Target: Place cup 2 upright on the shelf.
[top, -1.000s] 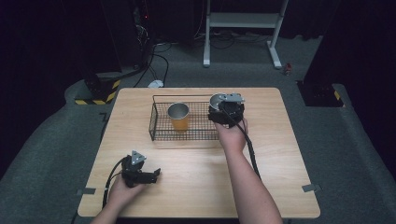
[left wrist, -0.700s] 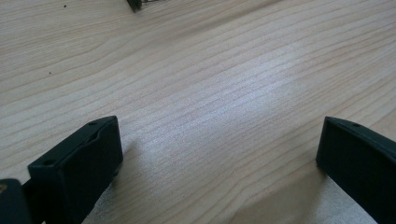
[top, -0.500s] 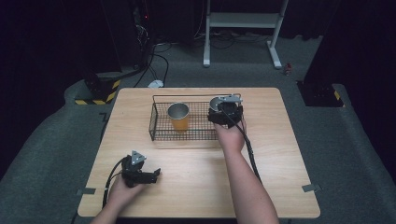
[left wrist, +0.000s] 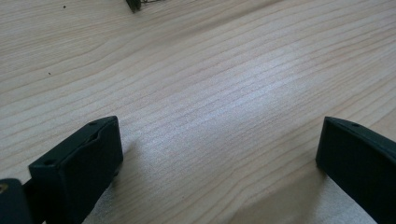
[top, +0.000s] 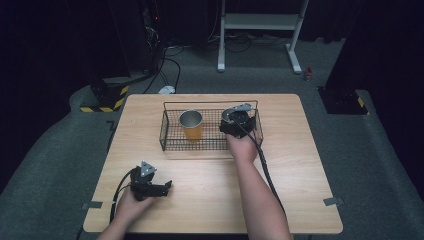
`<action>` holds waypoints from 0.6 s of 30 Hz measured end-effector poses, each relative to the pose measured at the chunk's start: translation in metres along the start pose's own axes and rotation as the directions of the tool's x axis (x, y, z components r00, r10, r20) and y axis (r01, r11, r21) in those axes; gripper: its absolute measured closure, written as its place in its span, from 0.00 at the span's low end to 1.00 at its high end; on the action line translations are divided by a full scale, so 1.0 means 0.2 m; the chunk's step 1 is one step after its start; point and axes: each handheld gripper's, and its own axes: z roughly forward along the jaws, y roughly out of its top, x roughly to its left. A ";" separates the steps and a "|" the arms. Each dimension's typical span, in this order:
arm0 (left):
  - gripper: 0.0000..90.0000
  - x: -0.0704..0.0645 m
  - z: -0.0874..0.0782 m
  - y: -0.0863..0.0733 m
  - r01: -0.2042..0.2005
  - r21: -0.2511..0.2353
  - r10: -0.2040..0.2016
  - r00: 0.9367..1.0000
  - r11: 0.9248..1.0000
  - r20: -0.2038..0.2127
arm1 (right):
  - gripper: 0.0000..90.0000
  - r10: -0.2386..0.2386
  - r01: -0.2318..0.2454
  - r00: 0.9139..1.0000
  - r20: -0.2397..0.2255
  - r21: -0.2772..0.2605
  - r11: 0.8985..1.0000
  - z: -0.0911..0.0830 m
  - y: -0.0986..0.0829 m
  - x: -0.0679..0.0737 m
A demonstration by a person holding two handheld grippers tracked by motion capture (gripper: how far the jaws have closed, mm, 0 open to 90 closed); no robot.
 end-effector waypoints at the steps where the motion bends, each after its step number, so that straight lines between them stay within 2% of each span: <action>1: 0.01 0.00 0.00 0.00 0.000 0.000 0.000 1.000 1.000 0.000 | 0.21 0.000 0.000 1.000 0.001 0.002 1.000 0.01 0.00 0.00; 18: 0.01 0.00 0.00 0.00 0.002 0.000 -0.002 1.000 1.000 0.001 | 0.21 0.001 -0.001 1.000 -0.004 0.065 0.998 0.07 -0.02 0.01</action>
